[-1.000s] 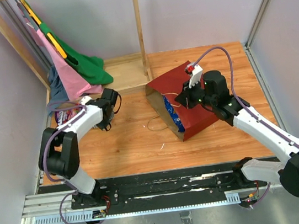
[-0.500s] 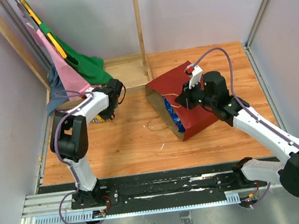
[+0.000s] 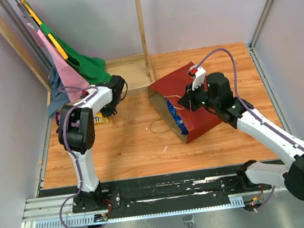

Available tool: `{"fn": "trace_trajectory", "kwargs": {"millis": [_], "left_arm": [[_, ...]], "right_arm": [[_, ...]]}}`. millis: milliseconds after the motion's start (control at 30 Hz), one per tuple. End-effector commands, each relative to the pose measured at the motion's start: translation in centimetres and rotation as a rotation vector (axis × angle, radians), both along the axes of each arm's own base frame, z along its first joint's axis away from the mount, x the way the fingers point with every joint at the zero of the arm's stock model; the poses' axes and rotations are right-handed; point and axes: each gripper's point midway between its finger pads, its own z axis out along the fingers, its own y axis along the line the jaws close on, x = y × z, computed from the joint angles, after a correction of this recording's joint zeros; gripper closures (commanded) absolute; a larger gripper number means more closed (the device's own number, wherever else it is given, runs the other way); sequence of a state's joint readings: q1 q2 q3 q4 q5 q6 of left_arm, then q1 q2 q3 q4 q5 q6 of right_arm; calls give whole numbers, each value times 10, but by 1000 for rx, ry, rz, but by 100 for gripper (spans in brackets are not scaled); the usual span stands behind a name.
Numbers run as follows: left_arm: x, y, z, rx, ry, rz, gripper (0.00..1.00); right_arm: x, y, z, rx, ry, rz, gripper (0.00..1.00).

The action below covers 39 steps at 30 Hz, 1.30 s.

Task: Take the snacks out of the paper bag
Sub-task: Place the snack at the center of the board.

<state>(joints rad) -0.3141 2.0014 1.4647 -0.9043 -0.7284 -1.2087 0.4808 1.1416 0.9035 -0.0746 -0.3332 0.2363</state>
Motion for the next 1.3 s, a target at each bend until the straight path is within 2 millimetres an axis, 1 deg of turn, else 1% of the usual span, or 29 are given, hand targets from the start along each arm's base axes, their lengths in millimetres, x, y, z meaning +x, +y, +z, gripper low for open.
{"fn": "trace_trajectory", "kwargs": {"millis": [0, 100, 167, 200, 233, 267, 333, 400, 500, 633, 667, 700, 733, 767, 833, 867, 900, 933, 967, 1000, 1067, 1167, 1267], "left_arm": [[8, 10, -3, 34, 8, 13, 95], [18, 8, 3, 27, -19, -17, 91], [23, 5, 5, 15, -21, -59, 86], [26, 2, 6, 4, -23, -84, 74], [28, 0, 6, -6, -27, -108, 60], [31, -3, 8, -19, -41, -138, 51], [32, -6, 9, -33, -66, -163, 36], [33, -7, 15, -42, -94, -185, 27], [31, -6, 28, -39, -127, -202, 26], [22, 7, 59, -4, -199, -175, 27], [19, 10, 64, -4, -212, -169, 28], [17, 12, 68, -10, -228, -163, 32], [15, 14, 69, -19, -236, -158, 38], [13, 16, 69, -31, -242, -155, 41], [9, 19, 65, -57, -251, -156, 42], [7, 21, 62, -67, -256, -158, 48], [3, 23, 59, -75, -258, -162, 62], [0, 25, 57, -86, -268, -161, 84], [-4, 27, 53, -101, -270, -154, 98], [-10, 31, 46, -113, -263, -153, 99], [-15, 39, 42, -125, -271, -140, 99], [-18, 50, 34, -148, -267, -117, 99], [-18, 54, 22, -166, -241, -102, 99]], "right_arm": [[2, -2, 0, 3, -13, -2, 99], [3, -2, -1, 2, -12, -2, 99], [3, -2, -1, 3, -12, 0, 99], [2, -2, -1, 2, -11, 2, 99], [2, -1, -2, 2, -9, 3, 99], [2, -1, -2, 2, -7, 3, 99], [3, -1, -3, 1, -5, 6, 99], [3, 0, -4, 2, -2, 8, 99], [3, 1, -5, 3, 1, 12, 99], [3, 1, -6, 6, 4, 14, 99], [3, 2, -6, 6, 6, 15, 99], [3, 2, -6, 9, 6, 16, 99], [3, 2, -6, 11, 8, 17, 99], [3, 3, -7, 11, 9, 18, 99], [2, 3, -7, 12, 9, 20, 99], [2, 3, -6, 12, 8, 20, 99], [2, 2, -6, 12, 8, 18, 99], [2, 2, -6, 11, 5, 17, 99], [2, 2, -5, 11, 4, 17, 99], [2, 2, -5, 12, 2, 15, 99], [2, 2, -6, 14, 5, 18, 99], [2, 4, -6, 19, 11, 24, 99], [1, 4, -6, 19, 11, 25, 99]]}}
